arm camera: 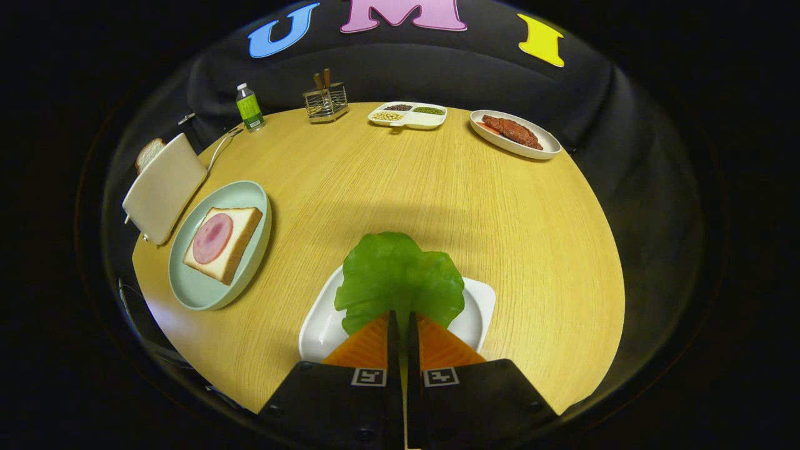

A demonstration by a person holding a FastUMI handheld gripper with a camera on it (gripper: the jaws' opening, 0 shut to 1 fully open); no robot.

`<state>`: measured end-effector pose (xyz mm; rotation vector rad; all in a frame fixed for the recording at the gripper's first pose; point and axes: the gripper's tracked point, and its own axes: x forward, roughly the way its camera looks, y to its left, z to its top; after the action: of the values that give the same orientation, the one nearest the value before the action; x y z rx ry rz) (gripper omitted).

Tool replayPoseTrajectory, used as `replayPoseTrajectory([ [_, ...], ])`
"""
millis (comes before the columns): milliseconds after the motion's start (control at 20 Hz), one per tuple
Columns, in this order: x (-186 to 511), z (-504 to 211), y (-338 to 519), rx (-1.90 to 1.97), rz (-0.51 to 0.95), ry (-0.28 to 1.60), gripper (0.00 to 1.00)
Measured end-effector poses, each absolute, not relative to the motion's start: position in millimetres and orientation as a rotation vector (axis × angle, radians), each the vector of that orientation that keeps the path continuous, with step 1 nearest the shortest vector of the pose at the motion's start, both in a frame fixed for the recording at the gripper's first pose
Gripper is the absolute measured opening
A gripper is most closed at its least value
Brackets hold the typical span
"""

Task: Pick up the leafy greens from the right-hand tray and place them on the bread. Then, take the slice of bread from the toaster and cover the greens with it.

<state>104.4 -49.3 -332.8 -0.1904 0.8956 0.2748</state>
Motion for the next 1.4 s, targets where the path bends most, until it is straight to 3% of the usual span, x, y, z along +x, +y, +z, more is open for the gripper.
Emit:
replayPoseTrajectory([
  [450,106,-247,-4,-0.120,0.236,0.787,0.07],
  [750,103,-205,68,-0.109,0.329,0.705,0.07],
  [1400,83,-219,195,-0.088,0.514,0.767,0.07],
])
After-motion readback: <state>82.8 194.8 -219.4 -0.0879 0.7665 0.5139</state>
